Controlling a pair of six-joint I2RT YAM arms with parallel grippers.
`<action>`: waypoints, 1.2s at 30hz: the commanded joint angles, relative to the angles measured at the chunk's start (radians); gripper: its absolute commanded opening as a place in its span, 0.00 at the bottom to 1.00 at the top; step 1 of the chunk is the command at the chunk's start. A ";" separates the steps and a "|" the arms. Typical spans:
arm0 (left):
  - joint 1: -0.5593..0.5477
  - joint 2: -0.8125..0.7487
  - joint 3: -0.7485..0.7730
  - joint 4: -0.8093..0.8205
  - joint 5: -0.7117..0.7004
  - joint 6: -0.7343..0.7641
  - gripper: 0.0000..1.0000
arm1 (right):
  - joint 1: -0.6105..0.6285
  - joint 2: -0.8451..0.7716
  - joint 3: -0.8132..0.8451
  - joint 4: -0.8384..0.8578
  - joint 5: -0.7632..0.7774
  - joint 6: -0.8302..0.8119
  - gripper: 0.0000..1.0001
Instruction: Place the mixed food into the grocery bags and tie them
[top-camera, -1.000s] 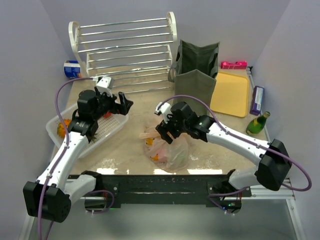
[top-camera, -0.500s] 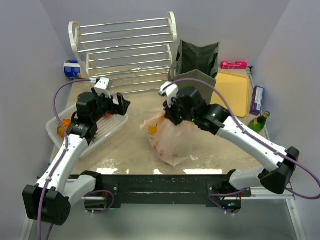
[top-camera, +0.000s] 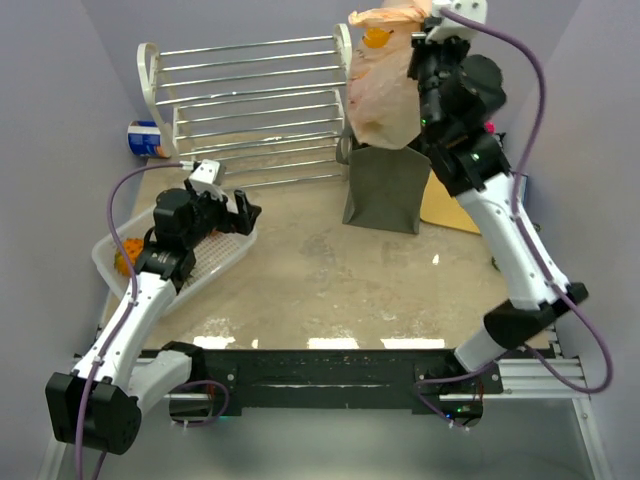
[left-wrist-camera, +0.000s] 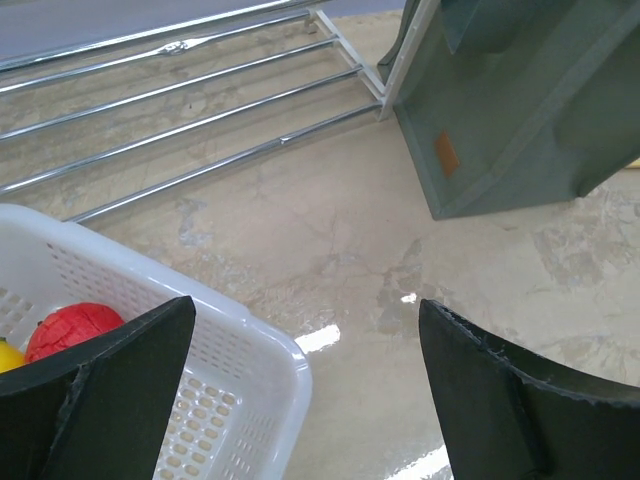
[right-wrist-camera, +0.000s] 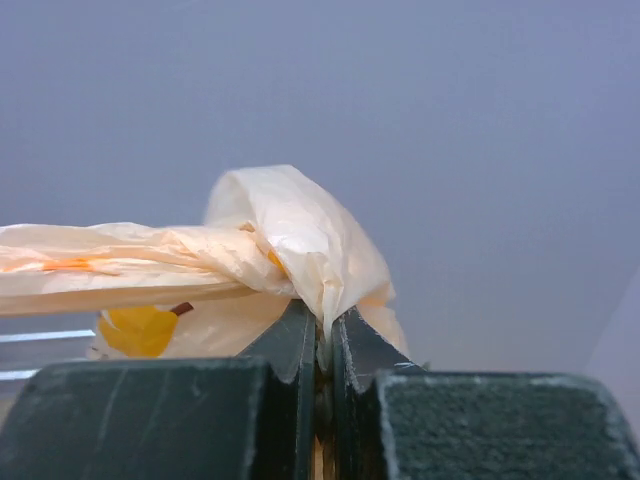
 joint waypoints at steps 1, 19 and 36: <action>0.007 -0.027 -0.014 0.071 0.063 0.006 0.98 | -0.069 0.166 0.049 0.236 0.075 -0.181 0.00; -0.107 0.043 0.009 0.112 0.198 0.040 0.93 | -0.112 -0.076 -0.392 -0.162 -0.351 0.054 0.00; -0.142 0.056 0.003 0.107 0.221 0.044 0.92 | -0.340 0.538 0.258 -0.923 -0.493 0.167 0.00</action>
